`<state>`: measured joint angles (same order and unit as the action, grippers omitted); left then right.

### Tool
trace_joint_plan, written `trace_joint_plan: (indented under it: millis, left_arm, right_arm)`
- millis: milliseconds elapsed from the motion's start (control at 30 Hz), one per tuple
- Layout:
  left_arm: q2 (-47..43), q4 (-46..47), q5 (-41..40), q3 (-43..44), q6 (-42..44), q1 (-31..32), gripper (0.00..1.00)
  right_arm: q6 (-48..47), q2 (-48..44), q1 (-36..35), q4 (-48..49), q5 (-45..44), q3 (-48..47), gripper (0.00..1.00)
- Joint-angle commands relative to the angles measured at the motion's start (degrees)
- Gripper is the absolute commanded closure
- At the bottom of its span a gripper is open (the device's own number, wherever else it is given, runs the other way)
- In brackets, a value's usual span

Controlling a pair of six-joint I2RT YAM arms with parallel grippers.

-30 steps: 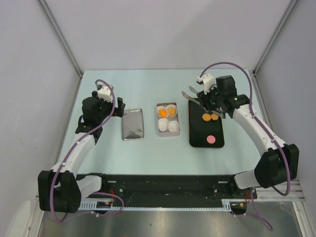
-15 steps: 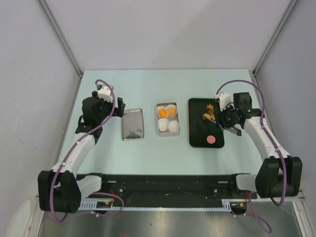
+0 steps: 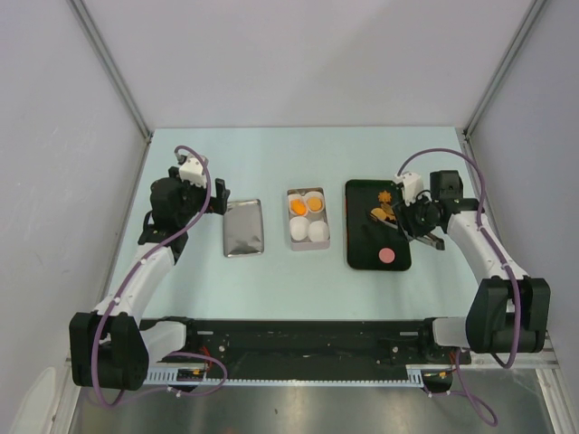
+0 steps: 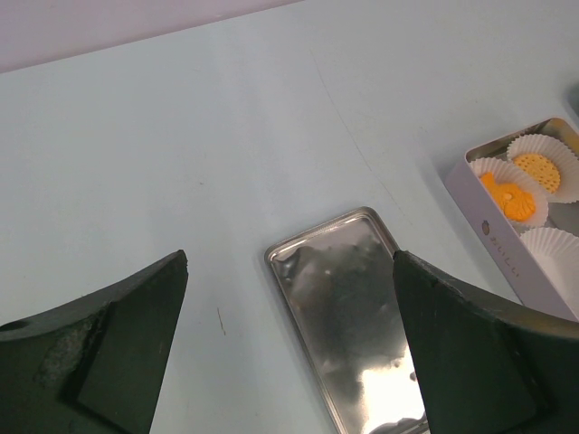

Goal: Pack the cookies

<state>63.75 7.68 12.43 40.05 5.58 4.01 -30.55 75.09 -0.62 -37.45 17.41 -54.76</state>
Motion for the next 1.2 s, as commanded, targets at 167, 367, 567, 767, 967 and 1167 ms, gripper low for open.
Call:
trace_joint_plan:
  millis: [167,367,567,767,967,1167]
  left_arm:
    - [-0.1,2.6,0.9,-0.6,0.5,0.4,0.00]
    - [0.0,2.7,0.7,-0.7,0.7,0.3,0.00]
    - [-0.1,2.6,0.6,-0.8,0.8,0.4,0.00]
    - [0.1,2.7,0.7,-0.9,0.7,0.4,0.00]
    - [-0.3,2.7,0.7,-0.9,0.7,0.4,0.00]
    - [-0.2,2.7,0.6,-0.9,0.7,0.4,0.00]
  right_arm:
    - [-1.4,4.0,0.2,4.1,1.7,-0.2,0.44]
    - [-1.6,4.7,0.2,5.3,1.5,-0.3,0.44]
    - [-2.0,4.9,1.9,5.5,0.1,-0.3,0.44]
    - [-2.3,5.0,2.1,4.7,0.6,-0.2,0.44]
    - [-2.4,5.9,2.1,4.1,1.7,-0.2,0.44]
    - [-3.0,7.1,2.1,2.2,2.5,-1.0,0.45]
